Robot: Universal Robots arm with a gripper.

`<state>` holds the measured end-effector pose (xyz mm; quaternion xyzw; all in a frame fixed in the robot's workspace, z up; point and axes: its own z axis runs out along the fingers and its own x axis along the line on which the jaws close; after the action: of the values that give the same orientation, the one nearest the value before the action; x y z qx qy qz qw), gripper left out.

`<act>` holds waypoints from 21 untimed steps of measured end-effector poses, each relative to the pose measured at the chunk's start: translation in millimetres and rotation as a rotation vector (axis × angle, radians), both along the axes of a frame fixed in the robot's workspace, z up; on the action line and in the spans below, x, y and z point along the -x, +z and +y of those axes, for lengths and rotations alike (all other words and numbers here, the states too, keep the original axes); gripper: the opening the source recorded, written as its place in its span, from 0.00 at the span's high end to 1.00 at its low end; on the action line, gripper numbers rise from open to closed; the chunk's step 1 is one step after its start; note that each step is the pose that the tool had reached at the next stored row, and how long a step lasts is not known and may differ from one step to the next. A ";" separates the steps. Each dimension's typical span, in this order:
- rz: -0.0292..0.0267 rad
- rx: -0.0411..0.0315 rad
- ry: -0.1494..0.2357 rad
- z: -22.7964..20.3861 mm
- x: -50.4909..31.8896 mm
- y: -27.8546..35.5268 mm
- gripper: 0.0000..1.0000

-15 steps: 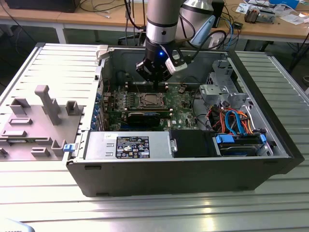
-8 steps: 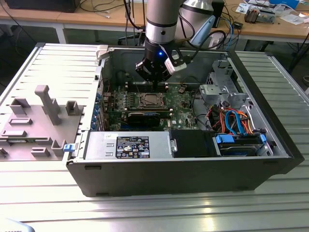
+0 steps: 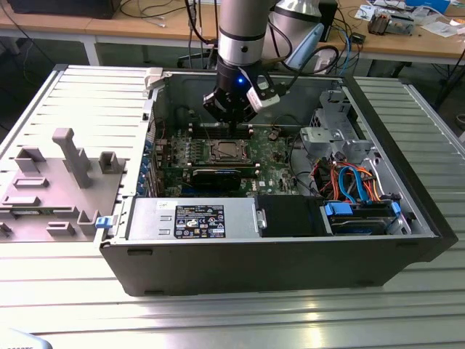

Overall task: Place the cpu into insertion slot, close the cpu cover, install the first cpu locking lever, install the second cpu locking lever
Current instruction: 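Install the first cpu locking lever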

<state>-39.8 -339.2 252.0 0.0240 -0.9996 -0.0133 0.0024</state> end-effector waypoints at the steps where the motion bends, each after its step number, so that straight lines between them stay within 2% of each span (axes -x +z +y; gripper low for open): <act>1: 0.0000 0.0000 0.000 0.0 0.2 0.0 0.89; 21: 0.0000 0.0000 0.000 0.0 6.4 0.0 0.89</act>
<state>-46.1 -339.2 252.0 0.0240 -0.9996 -0.0133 0.0023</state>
